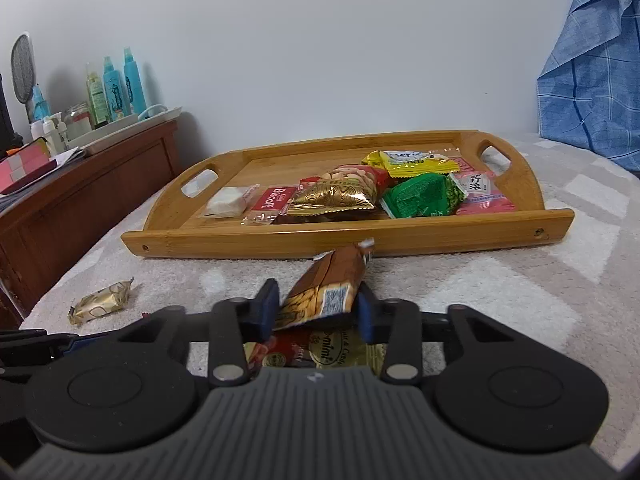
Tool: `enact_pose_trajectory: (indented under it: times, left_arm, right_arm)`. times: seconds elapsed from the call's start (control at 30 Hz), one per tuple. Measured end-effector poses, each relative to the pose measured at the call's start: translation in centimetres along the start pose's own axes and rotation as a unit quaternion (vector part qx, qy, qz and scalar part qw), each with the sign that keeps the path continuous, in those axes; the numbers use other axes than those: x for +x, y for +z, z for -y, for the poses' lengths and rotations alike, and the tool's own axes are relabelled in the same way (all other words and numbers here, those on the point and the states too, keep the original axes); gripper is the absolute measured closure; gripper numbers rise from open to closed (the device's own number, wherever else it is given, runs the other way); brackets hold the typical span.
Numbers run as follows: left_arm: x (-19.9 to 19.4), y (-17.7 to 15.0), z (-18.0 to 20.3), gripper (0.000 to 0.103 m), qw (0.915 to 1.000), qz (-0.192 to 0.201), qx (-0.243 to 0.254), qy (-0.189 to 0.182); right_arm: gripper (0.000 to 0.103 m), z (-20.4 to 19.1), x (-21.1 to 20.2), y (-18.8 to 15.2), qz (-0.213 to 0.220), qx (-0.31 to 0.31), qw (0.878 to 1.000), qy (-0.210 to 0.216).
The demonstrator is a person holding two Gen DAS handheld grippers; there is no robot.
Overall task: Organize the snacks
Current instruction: 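Grasp the brown almond chocolate with the right tool and lift both toward the tray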
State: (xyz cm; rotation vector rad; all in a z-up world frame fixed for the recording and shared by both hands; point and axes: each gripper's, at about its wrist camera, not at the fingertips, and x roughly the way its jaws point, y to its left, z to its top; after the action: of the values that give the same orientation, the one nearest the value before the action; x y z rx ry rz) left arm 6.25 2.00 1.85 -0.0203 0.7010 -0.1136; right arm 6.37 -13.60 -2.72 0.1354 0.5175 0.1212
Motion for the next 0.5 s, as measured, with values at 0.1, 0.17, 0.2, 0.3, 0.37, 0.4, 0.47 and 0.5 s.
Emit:
enact_pose_trajectory:
  times: [0.1,0.17,0.2,0.3,0.37,0.4,0.47,0.5]
  left_arm:
    - [-0.1,0.2,-0.1,0.080,1.0000,0.000,-0.003,-0.001]
    - [-0.1,0.3,-0.3,0.080,1.0000,0.000,-0.009,-0.001]
    - [-0.1,0.3,-0.4,0.080,0.9999,0.000,-0.010,-0.001]
    - [-0.1,0.4,-0.5,0.080,0.9999,0.002,-0.011,0.001]
    - [-0.2,0.4,-0.5,0.080,0.9999,0.003,-0.012,-0.001]
    - [-0.2,0.4,-0.5,0.080,0.9999,0.003,-0.013,-0.002]
    - [-0.2,0.4,-0.4,0.080,0.9999,0.005,-0.013,-0.002]
    - [-0.2,0.4,-0.4,0.080,0.9999,0.006,-0.012,-0.003]
  right_arm:
    - [0.078,0.2,-0.2,0.1,-0.001,0.009,1.000,0.010]
    - [0.081,0.3,-0.4,0.2,0.002,0.013,1.000,0.013]
    - [0.082,0.4,-0.6,0.2,0.003,0.016,1.000,0.014]
    - [0.055,0.8,-0.9,0.3,0.006,0.028,1.000,0.003]
    - [0.037,1.3,-0.8,0.3,-0.001,0.035,0.999,-0.010]
    - [0.033,1.6,-0.8,0.3,-0.003,0.039,0.999,-0.017]
    - [0.028,1.8,-1.1,0.3,0.001,0.035,0.999,-0.034]
    - [0.021,1.7,-1.1,0.3,0.003,0.026,0.999,-0.045]
